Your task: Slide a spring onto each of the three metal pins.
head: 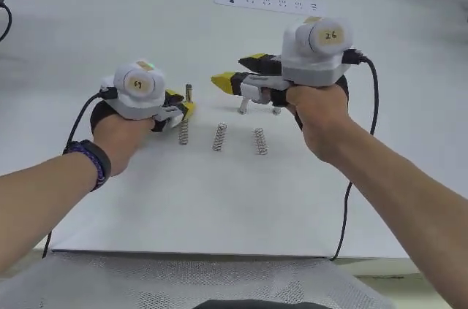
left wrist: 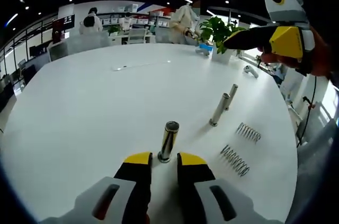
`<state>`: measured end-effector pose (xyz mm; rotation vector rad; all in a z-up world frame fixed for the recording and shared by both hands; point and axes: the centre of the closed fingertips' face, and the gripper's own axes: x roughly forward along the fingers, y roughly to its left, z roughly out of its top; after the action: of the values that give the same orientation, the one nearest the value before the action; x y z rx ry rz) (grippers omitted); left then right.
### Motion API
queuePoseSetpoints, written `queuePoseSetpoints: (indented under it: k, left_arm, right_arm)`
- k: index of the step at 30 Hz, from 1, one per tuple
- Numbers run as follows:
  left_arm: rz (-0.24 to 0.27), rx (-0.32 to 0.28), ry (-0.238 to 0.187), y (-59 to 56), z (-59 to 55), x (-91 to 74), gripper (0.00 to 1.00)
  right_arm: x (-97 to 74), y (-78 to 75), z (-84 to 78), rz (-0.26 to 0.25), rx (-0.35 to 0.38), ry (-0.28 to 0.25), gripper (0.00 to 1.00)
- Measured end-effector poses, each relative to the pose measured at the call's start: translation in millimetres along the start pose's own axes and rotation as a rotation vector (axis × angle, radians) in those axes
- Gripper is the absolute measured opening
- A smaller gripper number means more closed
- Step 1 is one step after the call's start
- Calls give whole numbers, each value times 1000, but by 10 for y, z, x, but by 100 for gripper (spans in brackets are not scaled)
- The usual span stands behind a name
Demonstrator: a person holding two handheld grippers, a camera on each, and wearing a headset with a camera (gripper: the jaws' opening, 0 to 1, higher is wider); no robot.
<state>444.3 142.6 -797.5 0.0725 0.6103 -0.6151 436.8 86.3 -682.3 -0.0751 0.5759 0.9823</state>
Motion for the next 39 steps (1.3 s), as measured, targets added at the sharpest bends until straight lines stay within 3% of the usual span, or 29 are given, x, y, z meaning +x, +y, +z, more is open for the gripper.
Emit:
queuePoseSetpoints:
  k: [10, 15, 39]
  left_arm:
    - [-7, -6, 6, 0, -9, -107, 17]
    - [0, -12, 2, 12, -18, -212, 18]
    - [48, -1, -23, 115, -14, -886, 29]
  right_arm:
    - [-189, -111, -72, -21, 13, -5, 43]
    - [-270, -96, -102, -30, 37, -12, 44]
    - [-538, 8, -406, -67, 108, 1, 51]
